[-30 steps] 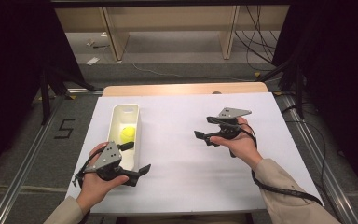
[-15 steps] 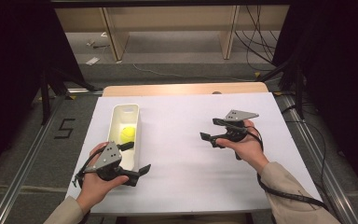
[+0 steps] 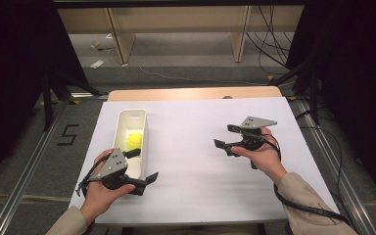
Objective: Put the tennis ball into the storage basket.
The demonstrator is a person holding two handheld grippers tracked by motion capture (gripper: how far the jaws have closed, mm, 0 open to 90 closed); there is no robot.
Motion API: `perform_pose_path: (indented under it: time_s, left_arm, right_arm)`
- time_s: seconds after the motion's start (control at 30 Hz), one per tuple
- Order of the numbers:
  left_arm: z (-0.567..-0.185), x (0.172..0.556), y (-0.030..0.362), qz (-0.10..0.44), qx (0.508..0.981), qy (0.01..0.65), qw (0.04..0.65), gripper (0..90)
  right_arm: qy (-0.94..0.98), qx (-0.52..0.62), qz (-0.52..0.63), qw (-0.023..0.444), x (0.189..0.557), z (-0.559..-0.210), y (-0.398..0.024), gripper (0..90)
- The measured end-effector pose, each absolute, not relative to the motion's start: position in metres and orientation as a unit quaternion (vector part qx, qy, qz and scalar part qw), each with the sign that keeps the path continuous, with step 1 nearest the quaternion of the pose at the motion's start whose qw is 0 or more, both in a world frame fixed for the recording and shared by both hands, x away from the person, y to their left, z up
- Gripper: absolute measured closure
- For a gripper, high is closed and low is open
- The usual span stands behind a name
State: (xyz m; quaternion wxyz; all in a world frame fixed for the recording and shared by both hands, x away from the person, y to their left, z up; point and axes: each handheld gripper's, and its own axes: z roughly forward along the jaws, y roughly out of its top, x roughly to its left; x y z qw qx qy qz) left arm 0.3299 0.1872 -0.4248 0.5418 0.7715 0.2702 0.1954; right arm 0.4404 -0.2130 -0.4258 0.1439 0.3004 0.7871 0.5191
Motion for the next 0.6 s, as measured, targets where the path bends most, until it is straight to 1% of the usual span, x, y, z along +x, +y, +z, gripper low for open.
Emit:
perform_pose_path:
  time_s: [0.6]
  left_arm:
    - [-0.425, 0.33, 0.188, 0.198, 0.771, 0.269, 0.542, 3.7]
  right_arm:
    - [0.782, 0.306, 0.52, 0.152, 0.434, -0.426, -0.226, 17.2]
